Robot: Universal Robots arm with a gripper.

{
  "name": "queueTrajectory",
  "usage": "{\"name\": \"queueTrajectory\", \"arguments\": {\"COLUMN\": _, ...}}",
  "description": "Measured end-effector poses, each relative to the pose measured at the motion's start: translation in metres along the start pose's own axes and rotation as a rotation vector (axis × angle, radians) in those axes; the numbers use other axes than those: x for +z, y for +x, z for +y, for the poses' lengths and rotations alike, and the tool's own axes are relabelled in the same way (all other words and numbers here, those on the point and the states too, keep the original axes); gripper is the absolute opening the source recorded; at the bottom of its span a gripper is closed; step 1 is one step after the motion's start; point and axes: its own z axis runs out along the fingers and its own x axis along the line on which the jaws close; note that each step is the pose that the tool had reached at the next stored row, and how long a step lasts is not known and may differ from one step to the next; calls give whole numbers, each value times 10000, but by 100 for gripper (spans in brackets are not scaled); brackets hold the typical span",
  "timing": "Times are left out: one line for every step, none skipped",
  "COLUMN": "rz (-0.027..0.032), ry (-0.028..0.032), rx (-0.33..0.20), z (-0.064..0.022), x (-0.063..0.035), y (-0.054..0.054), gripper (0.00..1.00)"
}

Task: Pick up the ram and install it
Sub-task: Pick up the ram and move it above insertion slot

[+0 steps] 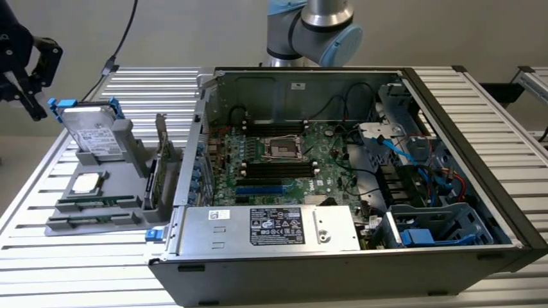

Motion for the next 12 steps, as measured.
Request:
{"name": "queueTrajectory", "arguments": {"rz": 16, "ry": 5, "rx": -184, "z": 0, "x": 0, "y": 0, "gripper": 10}}
{"name": "queueTrajectory", "arguments": {"rz": 31, "ry": 9, "rx": -364, "z": 0, "x": 1, "y": 0, "gripper": 10}}
{"name": "queueTrajectory", "arguments": {"rz": 47, "ry": 13, "rx": -536, "z": 0, "x": 1, "y": 0, "gripper": 10}}
{"name": "queueTrajectory", "arguments": {"rz": 63, "ry": 18, "rx": -728, "z": 0, "x": 1, "y": 0, "gripper": 10}}
{"name": "queueTrajectory", "arguments": {"rz": 80, "ry": 22, "rx": -906, "z": 0, "x": 1, "y": 0, "gripper": 10}}
{"name": "queueTrajectory", "arguments": {"rz": 96, "ry": 26, "rx": -1085, "z": 0, "x": 0, "y": 0, "gripper": 10}}
{"name": "queueTrajectory", "arguments": {"rz": 112, "ry": 30, "rx": -1270, "z": 0, "x": 0, "y": 0, "gripper": 10}}
{"name": "queueTrajectory", "arguments": {"rz": 129, "ry": 35, "rx": -1448, "z": 0, "x": 0, "y": 0, "gripper": 10}}
{"name": "queueTrajectory", "arguments": {"rz": 145, "ry": 39, "rx": -1628, "z": 0, "x": 0, "y": 0, "gripper": 10}}
{"name": "queueTrajectory", "arguments": {"rz": 161, "ry": 43, "rx": -1806, "z": 0, "x": 0, "y": 0, "gripper": 10}}
{"name": "queueTrajectory", "arguments": {"rz": 177, "ry": 47, "rx": -1992, "z": 0, "x": 0, "y": 0, "gripper": 10}}
{"name": "queueTrajectory", "arguments": {"rz": 193, "ry": 52, "rx": -2171, "z": 0, "x": 1, "y": 0, "gripper": 10}}
